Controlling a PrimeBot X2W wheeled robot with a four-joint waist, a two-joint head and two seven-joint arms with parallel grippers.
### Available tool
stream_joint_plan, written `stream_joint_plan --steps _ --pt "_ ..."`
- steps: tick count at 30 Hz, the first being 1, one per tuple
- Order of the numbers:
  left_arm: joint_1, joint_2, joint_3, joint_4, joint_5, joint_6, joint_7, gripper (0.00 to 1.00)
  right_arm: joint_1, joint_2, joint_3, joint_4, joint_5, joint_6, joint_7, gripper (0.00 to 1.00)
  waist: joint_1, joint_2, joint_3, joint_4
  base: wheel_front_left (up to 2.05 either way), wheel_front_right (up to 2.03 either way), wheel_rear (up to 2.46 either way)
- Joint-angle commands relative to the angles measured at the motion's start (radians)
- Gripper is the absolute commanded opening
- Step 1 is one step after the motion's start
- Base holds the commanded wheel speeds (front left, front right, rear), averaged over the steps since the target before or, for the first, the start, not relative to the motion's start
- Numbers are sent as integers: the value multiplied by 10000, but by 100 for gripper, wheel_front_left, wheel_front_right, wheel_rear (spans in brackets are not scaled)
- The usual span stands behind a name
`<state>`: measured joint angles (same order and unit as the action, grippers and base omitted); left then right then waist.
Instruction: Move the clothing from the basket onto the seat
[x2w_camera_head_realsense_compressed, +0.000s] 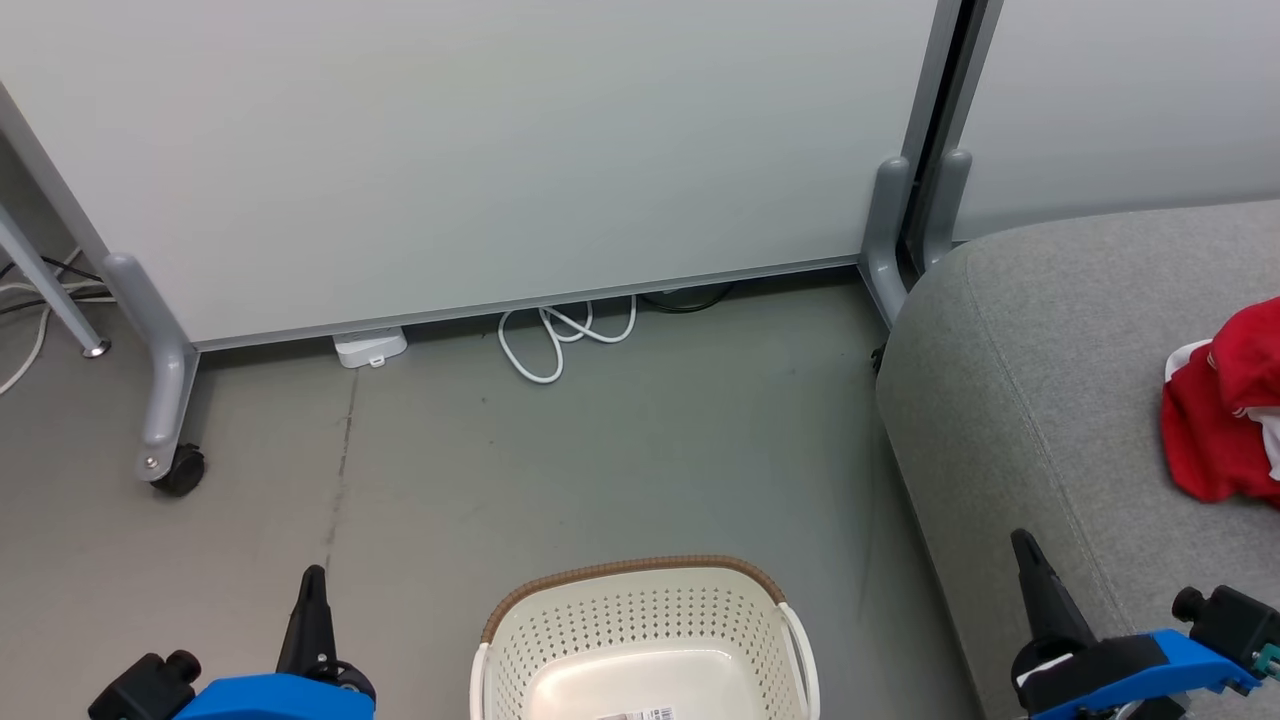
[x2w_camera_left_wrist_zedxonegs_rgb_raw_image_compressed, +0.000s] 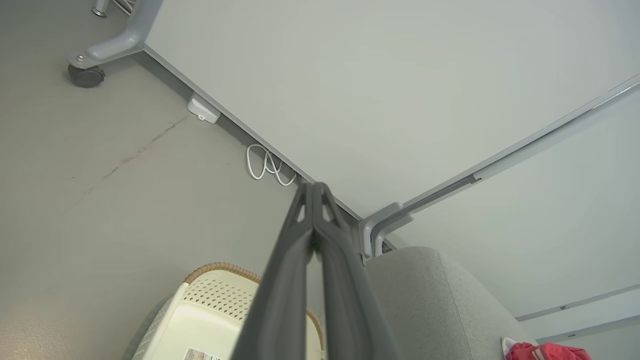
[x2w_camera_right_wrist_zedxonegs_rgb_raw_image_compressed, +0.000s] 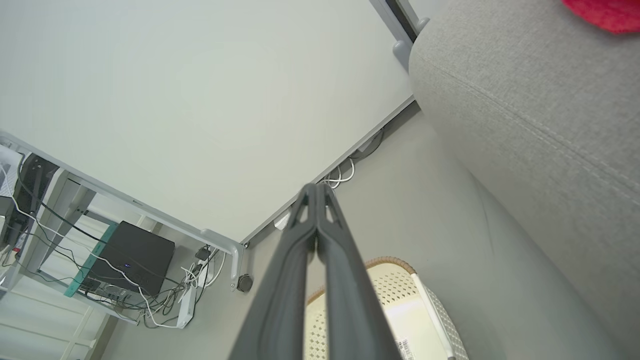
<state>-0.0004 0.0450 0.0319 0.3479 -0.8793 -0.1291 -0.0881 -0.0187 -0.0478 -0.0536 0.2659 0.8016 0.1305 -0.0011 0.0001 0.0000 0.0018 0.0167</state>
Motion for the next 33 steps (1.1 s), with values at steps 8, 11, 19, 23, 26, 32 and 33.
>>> stream_joint_plan --steps 8,11,19,23,26,32,33 --pt "-392 51 164 -269 -1041 -11 281 0 -385 -25 -115 -167 1170 3 170 0 -1 0 1 -15 0 0 0" --pt "-428 52 200 -310 -1374 -11 374 0 -426 -26 -141 -173 1542 3 217 0 -1 0 2 -21 0 0 0" --pt "-539 56 299 -422 -2213 -13 615 0 -506 -28 -208 -186 2464 3 350 0 -1 0 3 -36 0 0 0" --pt "-581 57 346 -470 -2616 -14 723 0 -534 -28 -245 -191 2914 3 419 0 -1 0 3 -44 0 0 0" --pt "-618 58 377 -506 -2906 -15 803 0 -559 -28 -269 -191 3231 3 460 0 -1 0 4 -50 0 0 0" --pt "-689 61 435 -580 -3463 -16 966 0 -615 -30 -312 -199 3846 3 549 0 -1 0 5 -62 0 0 0" --pt "-700 61 444 -590 -3554 -16 988 0 -624 -30 -320 -201 3950 3 565 0 -1 0 5 -64 0 0 0"
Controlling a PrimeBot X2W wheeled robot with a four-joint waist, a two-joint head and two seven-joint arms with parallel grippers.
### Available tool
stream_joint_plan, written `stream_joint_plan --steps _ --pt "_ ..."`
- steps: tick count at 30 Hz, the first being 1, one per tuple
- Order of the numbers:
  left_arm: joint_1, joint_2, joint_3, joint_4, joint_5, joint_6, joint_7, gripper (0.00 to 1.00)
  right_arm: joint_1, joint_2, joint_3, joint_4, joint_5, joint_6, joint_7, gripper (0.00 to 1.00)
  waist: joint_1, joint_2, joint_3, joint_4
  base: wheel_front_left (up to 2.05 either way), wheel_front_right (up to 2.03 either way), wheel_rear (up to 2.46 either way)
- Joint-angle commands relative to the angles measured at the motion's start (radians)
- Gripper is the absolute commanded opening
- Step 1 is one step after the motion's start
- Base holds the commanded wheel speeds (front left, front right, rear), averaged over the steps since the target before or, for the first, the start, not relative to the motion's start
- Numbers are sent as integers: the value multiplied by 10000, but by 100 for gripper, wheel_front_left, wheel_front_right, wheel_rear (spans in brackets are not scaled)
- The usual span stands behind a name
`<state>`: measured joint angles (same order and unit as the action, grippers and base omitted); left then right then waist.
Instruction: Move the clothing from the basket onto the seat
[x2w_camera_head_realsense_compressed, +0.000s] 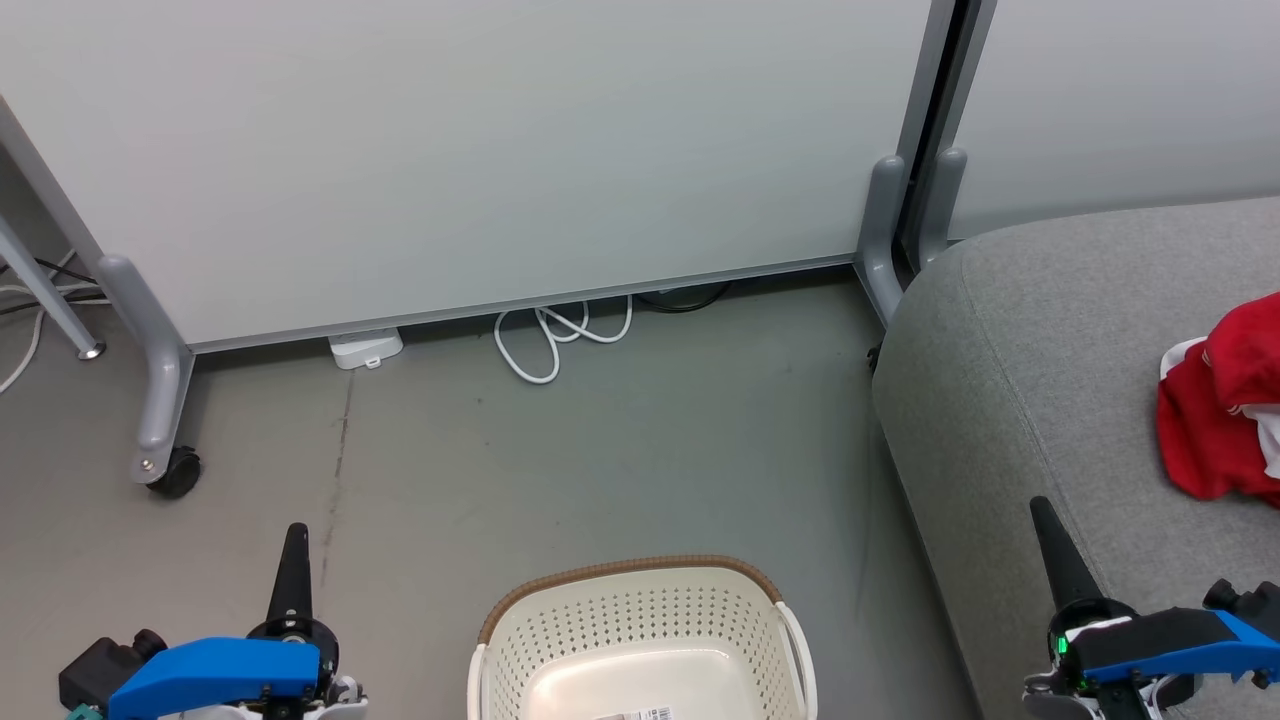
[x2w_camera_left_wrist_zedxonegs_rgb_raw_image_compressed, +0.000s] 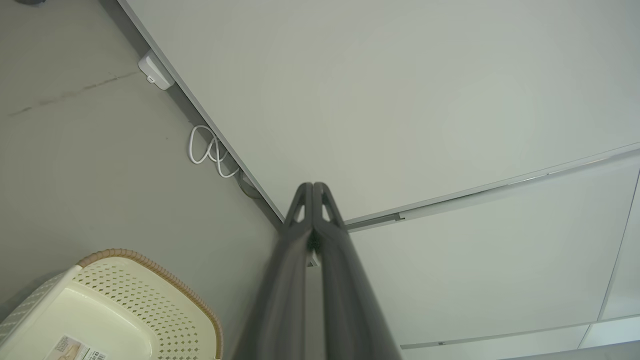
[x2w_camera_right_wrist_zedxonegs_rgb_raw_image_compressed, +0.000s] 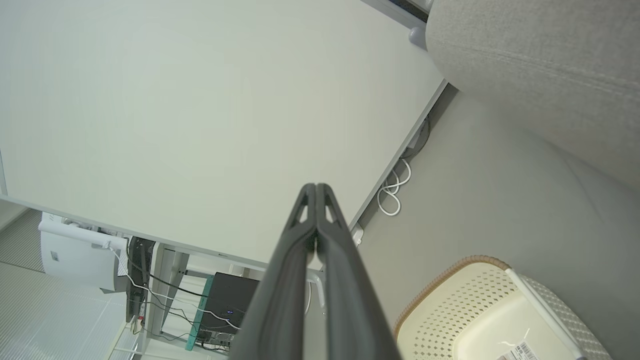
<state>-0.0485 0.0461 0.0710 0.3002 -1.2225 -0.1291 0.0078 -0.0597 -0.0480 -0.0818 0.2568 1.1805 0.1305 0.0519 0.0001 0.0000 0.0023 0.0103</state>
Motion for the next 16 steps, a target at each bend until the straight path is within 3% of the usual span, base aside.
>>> stream_joint_plan --steps 1,16 --pt "-233 49 61 -121 -216 -16 62 0 -224 -28 -44 -112 264 3 53 0 0 0 0 -2 0 0 0" --pt "-384 52 201 -281 -1461 -20 412 0 -322 -32 -143 -121 1635 3 258 0 0 0 2 -31 0 0 0"
